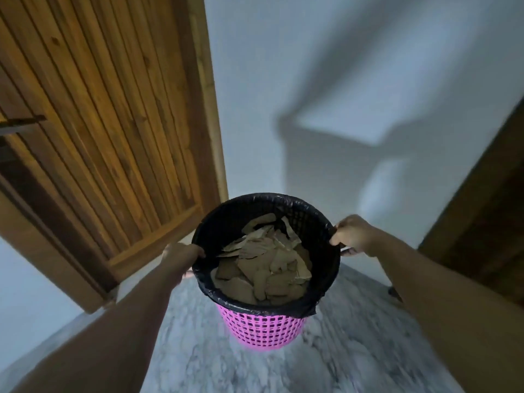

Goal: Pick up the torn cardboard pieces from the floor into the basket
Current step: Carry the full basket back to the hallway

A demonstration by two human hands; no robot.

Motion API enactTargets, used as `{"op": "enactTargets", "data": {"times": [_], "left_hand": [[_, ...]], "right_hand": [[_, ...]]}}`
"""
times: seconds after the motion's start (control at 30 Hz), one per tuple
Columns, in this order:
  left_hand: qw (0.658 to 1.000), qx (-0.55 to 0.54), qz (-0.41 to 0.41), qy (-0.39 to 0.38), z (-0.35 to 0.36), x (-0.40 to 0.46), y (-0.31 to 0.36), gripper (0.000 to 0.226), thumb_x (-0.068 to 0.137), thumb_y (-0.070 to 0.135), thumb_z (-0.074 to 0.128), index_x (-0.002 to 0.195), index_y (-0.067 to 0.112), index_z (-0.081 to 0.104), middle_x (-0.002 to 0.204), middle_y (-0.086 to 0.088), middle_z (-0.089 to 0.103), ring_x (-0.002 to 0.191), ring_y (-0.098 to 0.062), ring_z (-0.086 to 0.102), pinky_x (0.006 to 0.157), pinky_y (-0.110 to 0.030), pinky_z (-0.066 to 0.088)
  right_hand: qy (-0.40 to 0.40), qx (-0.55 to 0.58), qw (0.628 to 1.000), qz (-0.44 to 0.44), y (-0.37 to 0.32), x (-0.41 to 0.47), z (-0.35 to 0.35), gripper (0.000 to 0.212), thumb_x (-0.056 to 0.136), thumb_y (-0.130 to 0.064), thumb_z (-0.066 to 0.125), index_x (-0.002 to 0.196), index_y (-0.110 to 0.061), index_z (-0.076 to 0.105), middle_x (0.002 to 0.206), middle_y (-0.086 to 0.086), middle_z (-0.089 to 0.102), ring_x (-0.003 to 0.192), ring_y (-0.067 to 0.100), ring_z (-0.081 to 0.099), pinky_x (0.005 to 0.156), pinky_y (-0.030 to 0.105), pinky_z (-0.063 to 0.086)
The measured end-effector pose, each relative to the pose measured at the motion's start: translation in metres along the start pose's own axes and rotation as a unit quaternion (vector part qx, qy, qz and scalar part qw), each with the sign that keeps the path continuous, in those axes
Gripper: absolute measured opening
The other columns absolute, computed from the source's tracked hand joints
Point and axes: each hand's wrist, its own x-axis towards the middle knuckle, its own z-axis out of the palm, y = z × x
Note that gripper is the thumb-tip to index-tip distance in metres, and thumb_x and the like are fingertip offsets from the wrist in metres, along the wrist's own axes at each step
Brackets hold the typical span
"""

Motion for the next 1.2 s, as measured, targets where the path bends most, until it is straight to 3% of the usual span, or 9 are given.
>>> {"op": "enactTargets", "data": {"times": [0.17,0.3,0.47,0.6,0.7,0.87,1.03,1.2], "left_hand": [[0.994,0.046,0.072,-0.070,0.064,-0.024,0.019,0.016,0.074,-0.001,0.069,0.069,0.001,0.054,0.065,-0.013,0.049,0.052,-0.020,0.045,0.049,-0.025,0.037],[0.982,0.069,0.105,-0.140,0.110,-0.051,0.025,0.011,0.072,0.000,0.068,0.069,-0.002,0.058,0.070,-0.018,0.056,0.060,-0.024,0.053,0.056,-0.031,0.043],[0.952,0.112,0.143,-0.248,0.172,-0.108,0.023,0.023,0.053,0.011,0.070,0.068,-0.005,0.062,0.071,-0.020,0.062,0.066,-0.029,0.060,0.063,-0.043,0.053],[0.926,0.145,0.171,-0.302,0.216,-0.172,0.018,0.012,0.071,0.001,0.069,0.071,-0.006,0.060,0.071,-0.019,0.060,0.061,-0.029,0.058,0.068,-0.042,0.056],[0.904,0.170,0.197,-0.339,0.255,-0.227,0.010,0.012,0.073,0.001,0.068,0.074,-0.008,0.060,0.074,-0.020,0.061,0.062,-0.030,0.059,0.066,-0.042,0.056],[0.855,0.238,0.238,-0.396,0.321,-0.337,-0.017,0.017,0.070,0.004,0.071,0.078,-0.010,0.065,0.079,-0.024,0.066,0.070,-0.034,0.065,0.074,-0.054,0.057],[0.816,0.259,0.262,-0.445,0.376,-0.471,-0.051,0.016,0.076,0.003,0.073,0.070,-0.005,0.060,0.075,-0.020,0.060,0.064,-0.030,0.057,0.068,-0.044,0.053],[0.762,0.270,0.285,-0.515,0.435,-0.605,-0.101,0.014,0.075,0.005,0.073,0.074,-0.004,0.062,0.082,-0.020,0.063,0.075,-0.033,0.062,0.069,-0.041,0.052]], "right_hand": [[0.088,0.019,0.995,0.053,0.067,-0.057,-0.040,0.018,0.083,0.003,0.069,0.099,0.011,0.067,0.096,0.025,0.069,0.076,0.027,0.065,0.069,0.037,0.058],[0.155,0.030,0.983,0.097,0.117,-0.111,-0.063,0.019,0.084,0.000,0.068,0.101,0.008,0.064,0.092,0.021,0.064,0.072,0.027,0.062,0.054,0.029,0.053],[0.207,0.089,0.959,0.169,0.188,-0.193,-0.091,0.020,0.085,-0.001,0.067,0.104,0.005,0.066,0.099,0.019,0.064,0.086,0.027,0.063,0.072,0.034,0.055],[0.252,0.146,0.934,0.208,0.243,-0.265,-0.106,0.023,0.084,-0.001,0.068,0.107,0.002,0.065,0.103,0.015,0.064,0.087,0.021,0.061,0.069,0.030,0.055],[0.278,0.162,0.915,0.245,0.291,-0.325,-0.121,0.021,0.084,-0.003,0.068,0.104,0.003,0.065,0.106,0.016,0.065,0.092,0.024,0.064,0.070,0.032,0.057],[0.321,0.182,0.880,0.301,0.371,-0.438,-0.143,0.006,0.088,-0.002,0.065,0.090,0.000,0.060,0.094,0.014,0.065,0.075,0.017,0.062,0.058,0.025,0.053],[0.348,0.198,0.844,0.358,0.457,-0.554,-0.169,0.014,0.090,-0.004,0.066,0.079,-0.003,0.059,0.089,0.014,0.064,0.079,0.021,0.064,0.059,0.030,0.054],[0.397,0.213,0.799,0.397,0.537,-0.683,-0.181,0.014,0.089,-0.002,0.065,0.079,0.000,0.056,0.087,0.016,0.061,0.073,0.021,0.062,0.054,0.029,0.052]]}}
